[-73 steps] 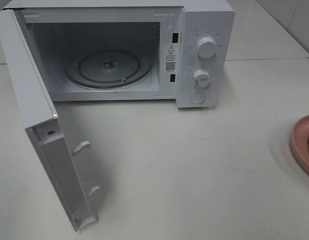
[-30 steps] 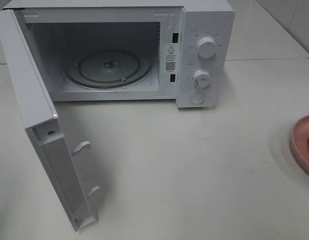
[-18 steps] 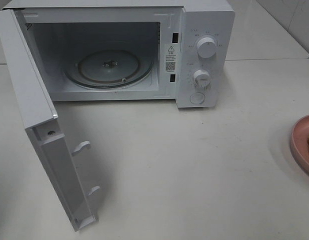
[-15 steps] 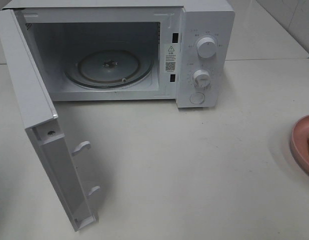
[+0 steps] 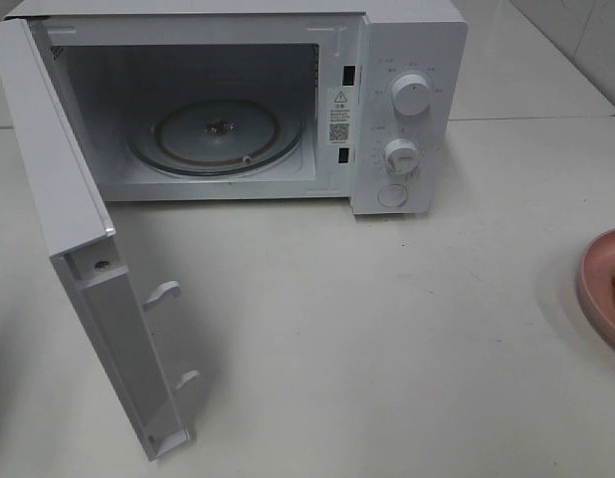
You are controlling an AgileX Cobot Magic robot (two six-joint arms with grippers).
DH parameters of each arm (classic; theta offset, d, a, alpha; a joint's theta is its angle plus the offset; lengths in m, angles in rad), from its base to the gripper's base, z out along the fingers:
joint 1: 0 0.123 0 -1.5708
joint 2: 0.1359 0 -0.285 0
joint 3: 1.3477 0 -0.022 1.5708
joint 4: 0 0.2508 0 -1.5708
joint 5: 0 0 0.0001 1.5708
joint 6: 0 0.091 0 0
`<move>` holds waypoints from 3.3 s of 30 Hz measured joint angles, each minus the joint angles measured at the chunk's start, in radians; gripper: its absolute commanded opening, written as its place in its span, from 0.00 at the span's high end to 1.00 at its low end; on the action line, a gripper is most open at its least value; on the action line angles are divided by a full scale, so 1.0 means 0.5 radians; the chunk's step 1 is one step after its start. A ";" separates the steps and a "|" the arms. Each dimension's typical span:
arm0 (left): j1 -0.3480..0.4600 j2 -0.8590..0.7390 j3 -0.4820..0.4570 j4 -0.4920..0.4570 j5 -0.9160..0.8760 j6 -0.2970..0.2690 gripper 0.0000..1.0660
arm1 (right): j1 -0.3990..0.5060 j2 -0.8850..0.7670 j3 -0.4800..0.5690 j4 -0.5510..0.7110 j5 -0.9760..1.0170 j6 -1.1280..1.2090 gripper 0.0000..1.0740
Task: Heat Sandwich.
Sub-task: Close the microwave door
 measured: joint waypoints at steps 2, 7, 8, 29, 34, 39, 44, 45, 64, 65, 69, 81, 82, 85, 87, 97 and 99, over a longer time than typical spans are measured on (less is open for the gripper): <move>0.000 0.076 0.032 0.000 -0.130 0.000 1.00 | 0.000 0.000 0.000 0.000 0.000 0.000 0.30; 0.000 0.320 0.044 0.000 -0.368 0.000 1.00 | 0.000 0.000 0.000 0.000 0.000 0.000 0.30; 0.000 0.378 0.044 0.000 -0.426 0.000 1.00 | 0.000 0.000 0.000 0.000 0.000 0.000 0.30; 0.000 1.184 0.044 0.612 -1.438 -0.414 1.00 | 0.000 0.000 0.000 0.000 0.000 0.000 0.30; -0.016 1.282 0.040 0.766 -1.562 -0.512 1.00 | 0.000 0.000 0.000 0.000 0.000 0.000 0.30; -0.184 1.390 -0.006 0.790 -1.580 -0.494 1.00 | 0.000 0.000 0.000 0.000 0.000 0.000 0.30; -0.366 1.494 -0.034 0.686 -1.614 -0.412 1.00 | 0.000 0.000 0.000 0.000 0.000 0.000 0.30; -0.442 1.536 -0.040 0.642 -1.640 -0.378 1.00 | 0.000 0.000 0.000 0.000 0.000 0.000 0.30; -1.042 1.918 -0.380 0.020 -1.720 -0.148 1.00 | 0.000 0.000 0.000 0.000 0.000 0.000 0.30; -1.042 1.918 -0.380 0.020 -1.720 -0.148 1.00 | 0.000 0.000 0.000 0.000 0.000 0.000 0.30; -1.228 2.022 -0.556 -0.298 -1.720 0.008 1.00 | 0.000 0.000 0.000 0.000 0.000 0.000 0.30; -1.412 2.242 -0.908 -0.624 -1.630 0.216 1.00 | 0.000 0.000 0.000 0.000 0.000 0.000 0.30; -1.434 2.280 -0.974 -0.678 -1.600 0.258 1.00 | 0.000 0.000 0.000 0.000 0.000 0.000 0.30; -1.456 2.318 -1.038 -0.728 -1.590 0.298 1.00 | 0.000 0.000 0.000 0.000 0.000 0.000 0.30; -1.476 2.372 -1.138 -0.802 -1.572 0.342 1.00 | 0.000 0.000 0.000 0.000 0.000 0.000 0.30; -1.476 2.518 -1.402 -0.932 -1.484 0.428 1.00 | 0.000 0.000 0.000 0.000 0.000 0.000 0.30; -1.490 2.548 -1.450 -0.932 -1.452 0.450 1.00 | 0.000 0.000 0.000 0.000 0.000 0.000 0.30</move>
